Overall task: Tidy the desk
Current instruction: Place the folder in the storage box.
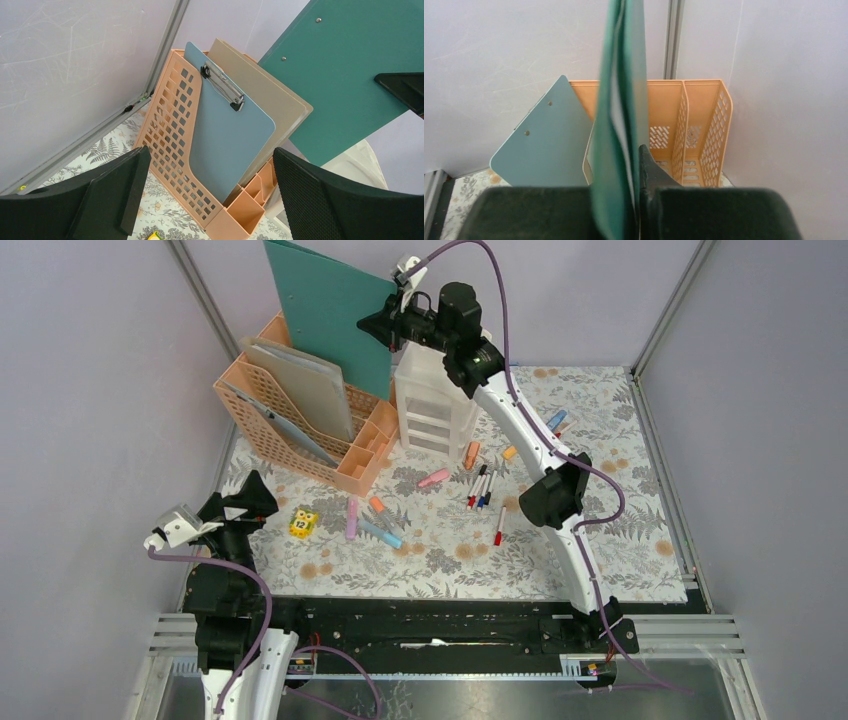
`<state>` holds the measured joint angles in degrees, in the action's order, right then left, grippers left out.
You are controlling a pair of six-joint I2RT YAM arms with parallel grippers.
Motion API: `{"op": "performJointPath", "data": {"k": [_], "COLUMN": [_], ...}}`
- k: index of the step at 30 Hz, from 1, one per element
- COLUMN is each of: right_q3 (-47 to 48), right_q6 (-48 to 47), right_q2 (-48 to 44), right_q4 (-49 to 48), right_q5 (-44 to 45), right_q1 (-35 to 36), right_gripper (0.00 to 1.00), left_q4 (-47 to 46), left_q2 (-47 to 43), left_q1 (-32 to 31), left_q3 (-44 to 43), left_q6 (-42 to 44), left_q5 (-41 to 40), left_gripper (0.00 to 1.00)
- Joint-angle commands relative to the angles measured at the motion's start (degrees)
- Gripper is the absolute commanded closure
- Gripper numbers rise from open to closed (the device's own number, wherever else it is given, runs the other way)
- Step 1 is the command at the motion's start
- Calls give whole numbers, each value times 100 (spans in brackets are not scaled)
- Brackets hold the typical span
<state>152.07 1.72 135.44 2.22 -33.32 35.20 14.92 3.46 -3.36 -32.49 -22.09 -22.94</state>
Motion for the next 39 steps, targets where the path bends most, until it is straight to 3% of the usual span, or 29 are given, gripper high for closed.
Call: {"op": "performJointPath", "data": {"k": [1,19,39], "right_q3": [123,10,-249], "right_q6": [-305,40,40], "right_q2": [-111,1038,1677], "right_q4": [-530,-2051,-2051], "right_q5": [373,-186,-186], "right_q1": [42,52,102], "right_gripper": [100,100,100], "left_q4": [-239,-248,-276], "left_q2": [-15,117,252], "left_q1": [37,45,174], "left_q3": [6,6,11], "left_q6": [-6,-6,-6], "left_q5": [82,125,176], "left_gripper": [1,1,1]}}
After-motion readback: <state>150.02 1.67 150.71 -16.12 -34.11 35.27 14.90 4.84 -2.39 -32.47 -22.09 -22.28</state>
